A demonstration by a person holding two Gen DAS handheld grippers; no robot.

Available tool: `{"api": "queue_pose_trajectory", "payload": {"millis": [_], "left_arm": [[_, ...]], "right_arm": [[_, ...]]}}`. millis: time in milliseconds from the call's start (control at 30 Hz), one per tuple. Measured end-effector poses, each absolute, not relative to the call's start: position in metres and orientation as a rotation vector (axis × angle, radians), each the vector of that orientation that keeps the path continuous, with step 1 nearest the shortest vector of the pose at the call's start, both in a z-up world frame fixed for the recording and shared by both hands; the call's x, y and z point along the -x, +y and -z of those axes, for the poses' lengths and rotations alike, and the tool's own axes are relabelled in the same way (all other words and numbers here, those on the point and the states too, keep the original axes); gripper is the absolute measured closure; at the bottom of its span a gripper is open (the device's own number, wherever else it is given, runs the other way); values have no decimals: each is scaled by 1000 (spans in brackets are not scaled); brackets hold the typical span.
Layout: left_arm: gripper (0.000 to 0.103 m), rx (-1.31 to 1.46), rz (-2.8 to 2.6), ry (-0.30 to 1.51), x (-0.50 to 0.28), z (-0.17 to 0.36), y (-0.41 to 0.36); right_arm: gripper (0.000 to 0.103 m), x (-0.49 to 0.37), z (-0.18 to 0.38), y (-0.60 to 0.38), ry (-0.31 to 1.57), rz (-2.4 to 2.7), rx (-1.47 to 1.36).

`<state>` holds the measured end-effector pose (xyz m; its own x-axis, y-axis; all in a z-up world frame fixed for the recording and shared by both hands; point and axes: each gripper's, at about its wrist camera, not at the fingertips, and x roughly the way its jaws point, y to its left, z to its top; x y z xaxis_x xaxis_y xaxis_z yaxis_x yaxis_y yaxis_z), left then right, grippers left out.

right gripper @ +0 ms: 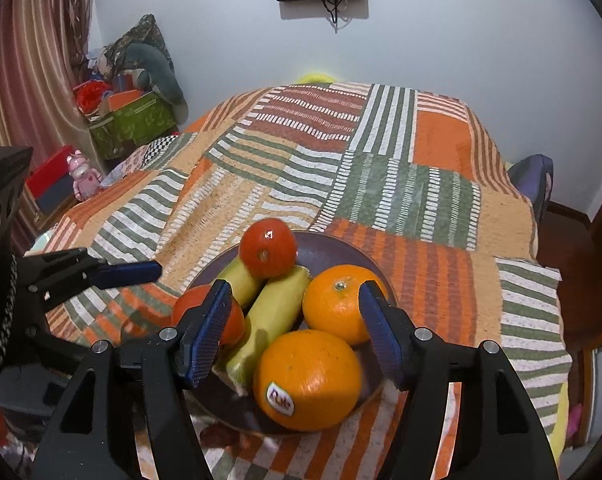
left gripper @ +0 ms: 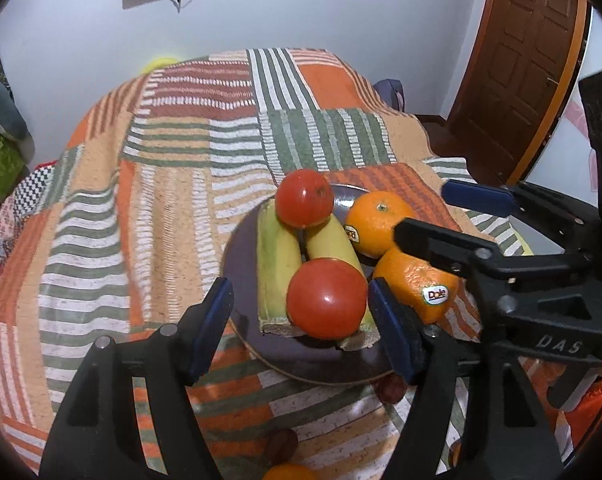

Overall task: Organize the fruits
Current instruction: 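Lower both tomatoes onto the fruit on the purple plate, then grasp a small mandarin with the left tool while the right tool grasps another mandarin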

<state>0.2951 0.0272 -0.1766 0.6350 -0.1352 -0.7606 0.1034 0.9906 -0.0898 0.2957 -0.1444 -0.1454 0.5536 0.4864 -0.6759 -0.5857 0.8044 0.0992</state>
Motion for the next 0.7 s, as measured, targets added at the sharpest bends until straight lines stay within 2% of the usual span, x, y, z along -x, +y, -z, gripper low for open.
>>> {"api": "queue_pose_trajectory", "payload": {"millis": [700], "left_arm": [[34,13,60,821,-192,132,47]], "right_arm": [[40,-223,76,-222,663,-464,183]]}}
